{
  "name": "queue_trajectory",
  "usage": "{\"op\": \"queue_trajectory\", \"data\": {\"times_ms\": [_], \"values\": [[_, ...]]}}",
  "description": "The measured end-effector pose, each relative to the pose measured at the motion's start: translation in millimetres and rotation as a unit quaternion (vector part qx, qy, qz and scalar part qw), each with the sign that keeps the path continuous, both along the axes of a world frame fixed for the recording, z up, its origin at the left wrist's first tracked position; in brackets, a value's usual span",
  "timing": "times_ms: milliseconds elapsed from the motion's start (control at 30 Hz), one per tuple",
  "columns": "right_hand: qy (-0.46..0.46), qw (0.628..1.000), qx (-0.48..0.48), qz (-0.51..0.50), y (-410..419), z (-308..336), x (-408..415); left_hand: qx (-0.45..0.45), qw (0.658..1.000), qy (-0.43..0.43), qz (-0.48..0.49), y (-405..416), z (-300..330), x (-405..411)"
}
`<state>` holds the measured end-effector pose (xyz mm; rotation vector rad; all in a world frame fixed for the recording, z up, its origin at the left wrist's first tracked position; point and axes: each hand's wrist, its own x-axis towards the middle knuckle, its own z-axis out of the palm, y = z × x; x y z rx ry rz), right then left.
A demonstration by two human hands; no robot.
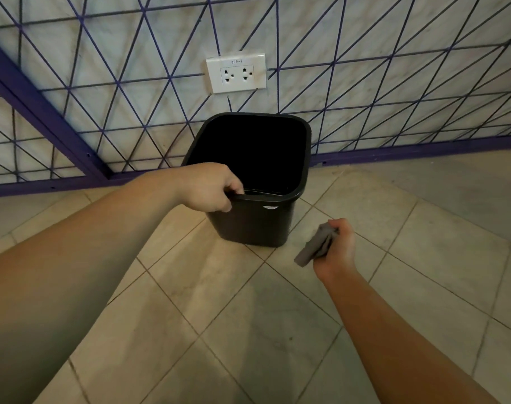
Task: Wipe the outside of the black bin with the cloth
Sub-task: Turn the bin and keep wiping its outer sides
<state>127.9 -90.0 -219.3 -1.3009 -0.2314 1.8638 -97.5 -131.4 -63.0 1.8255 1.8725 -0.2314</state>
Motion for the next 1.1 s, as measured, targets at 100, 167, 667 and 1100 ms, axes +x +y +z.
{"op": "queue_trajectory", "data": {"times_ms": [100,167,667,1100], "values": [[0.001,1.000,-0.005,-0.003,0,2,-3,-0.060,0.996,0.056,0.021,3,8,1],[0.014,1.000,-0.014,-0.004,-3,1,-4,-0.014,0.999,0.010,0.030,3,8,14],[-0.037,0.988,0.111,0.105,-7,-11,-23,0.082,0.995,0.060,-0.017,8,-28,54],[-0.054,0.962,0.267,0.035,-33,16,-106,0.284,0.956,0.053,-0.050,10,-52,42]]}}
